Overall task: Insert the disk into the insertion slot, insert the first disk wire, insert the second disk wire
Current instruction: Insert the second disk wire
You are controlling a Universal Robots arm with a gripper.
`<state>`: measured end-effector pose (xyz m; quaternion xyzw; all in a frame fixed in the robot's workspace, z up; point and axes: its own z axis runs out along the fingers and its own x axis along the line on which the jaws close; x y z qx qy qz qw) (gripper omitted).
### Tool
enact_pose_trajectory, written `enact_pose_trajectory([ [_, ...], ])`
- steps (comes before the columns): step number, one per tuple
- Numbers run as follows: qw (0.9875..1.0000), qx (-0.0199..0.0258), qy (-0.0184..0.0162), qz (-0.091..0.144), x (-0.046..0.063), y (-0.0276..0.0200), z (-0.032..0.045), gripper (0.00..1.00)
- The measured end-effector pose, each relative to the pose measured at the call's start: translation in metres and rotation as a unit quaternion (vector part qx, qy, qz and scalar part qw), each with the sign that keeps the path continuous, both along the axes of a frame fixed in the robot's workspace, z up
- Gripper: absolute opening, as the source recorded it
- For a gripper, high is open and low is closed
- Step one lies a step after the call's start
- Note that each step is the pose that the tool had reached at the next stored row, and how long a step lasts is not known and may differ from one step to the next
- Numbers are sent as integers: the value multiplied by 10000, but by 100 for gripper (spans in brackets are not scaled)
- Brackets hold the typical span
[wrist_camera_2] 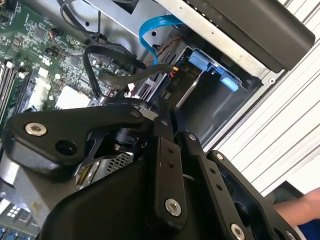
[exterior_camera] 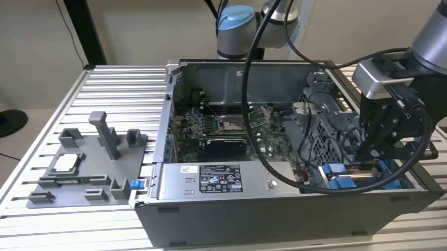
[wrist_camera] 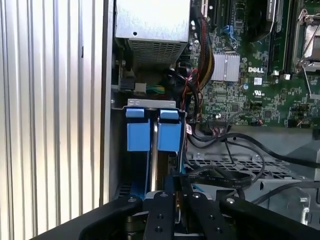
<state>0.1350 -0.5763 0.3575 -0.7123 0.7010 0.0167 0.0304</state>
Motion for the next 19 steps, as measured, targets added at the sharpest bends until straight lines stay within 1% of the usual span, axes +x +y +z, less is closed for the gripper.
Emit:
enact_pose_trajectory([
  [6,9999,0,-143,0,0,0,-65,0],
  [9,9998,1,-183,0,0,2,-74,0],
  [10,9998,1,-191,0,0,2,-75,0],
  [19,9998,-1,-195,-40,0,4,-78,0],
])
